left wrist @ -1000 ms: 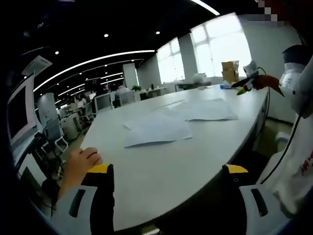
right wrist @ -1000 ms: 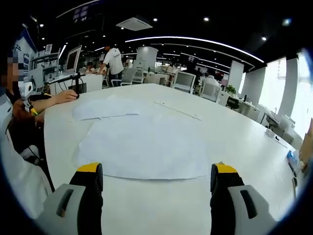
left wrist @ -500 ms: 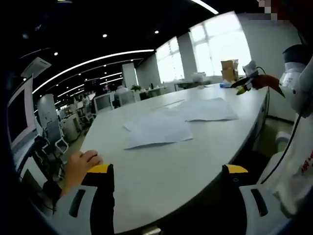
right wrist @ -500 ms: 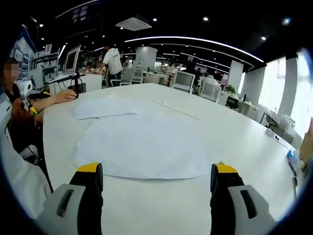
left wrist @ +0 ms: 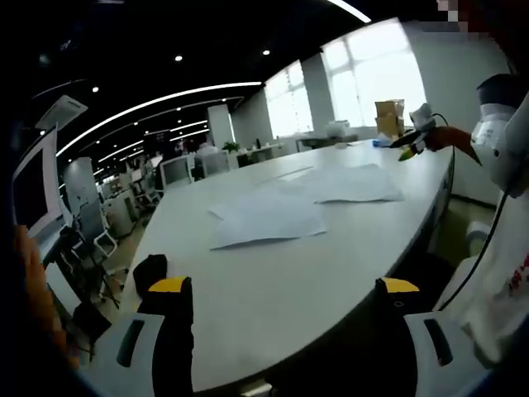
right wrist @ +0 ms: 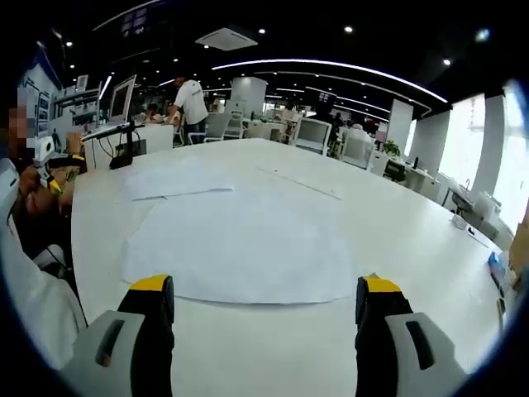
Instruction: Organize the stack of printing papers by aligning and flattening the scattered papers on the table
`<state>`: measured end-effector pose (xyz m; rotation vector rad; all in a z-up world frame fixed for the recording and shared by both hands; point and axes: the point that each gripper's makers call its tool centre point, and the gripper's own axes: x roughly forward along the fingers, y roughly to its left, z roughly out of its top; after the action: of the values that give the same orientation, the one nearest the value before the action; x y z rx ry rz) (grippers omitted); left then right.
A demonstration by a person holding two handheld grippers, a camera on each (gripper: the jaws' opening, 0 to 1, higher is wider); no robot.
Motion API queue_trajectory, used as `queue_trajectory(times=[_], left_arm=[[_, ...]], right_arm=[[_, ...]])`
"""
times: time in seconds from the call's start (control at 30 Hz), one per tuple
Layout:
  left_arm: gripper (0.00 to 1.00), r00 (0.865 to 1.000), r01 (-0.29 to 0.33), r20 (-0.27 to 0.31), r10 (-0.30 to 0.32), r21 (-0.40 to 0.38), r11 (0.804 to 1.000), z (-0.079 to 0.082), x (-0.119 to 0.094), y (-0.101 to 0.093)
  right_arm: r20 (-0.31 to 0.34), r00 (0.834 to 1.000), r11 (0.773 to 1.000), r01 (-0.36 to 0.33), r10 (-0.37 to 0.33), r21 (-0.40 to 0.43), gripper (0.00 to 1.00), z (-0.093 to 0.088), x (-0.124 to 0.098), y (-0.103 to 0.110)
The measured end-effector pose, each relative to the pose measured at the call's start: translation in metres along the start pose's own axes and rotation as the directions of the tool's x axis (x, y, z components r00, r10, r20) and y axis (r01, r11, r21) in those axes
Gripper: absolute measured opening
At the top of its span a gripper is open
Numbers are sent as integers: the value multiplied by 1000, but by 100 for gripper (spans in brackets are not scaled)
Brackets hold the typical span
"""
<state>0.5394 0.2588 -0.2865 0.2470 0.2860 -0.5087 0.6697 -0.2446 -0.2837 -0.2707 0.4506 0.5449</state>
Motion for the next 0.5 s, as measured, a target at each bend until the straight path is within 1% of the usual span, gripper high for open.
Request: queue_trajectory(times=[0.5], left_arm=[[93, 1000, 7, 2, -7, 3, 1000, 2, 1, -2]], right_arm=[[-4, 1000, 1000, 9, -9, 1, 86, -3, 1, -6]])
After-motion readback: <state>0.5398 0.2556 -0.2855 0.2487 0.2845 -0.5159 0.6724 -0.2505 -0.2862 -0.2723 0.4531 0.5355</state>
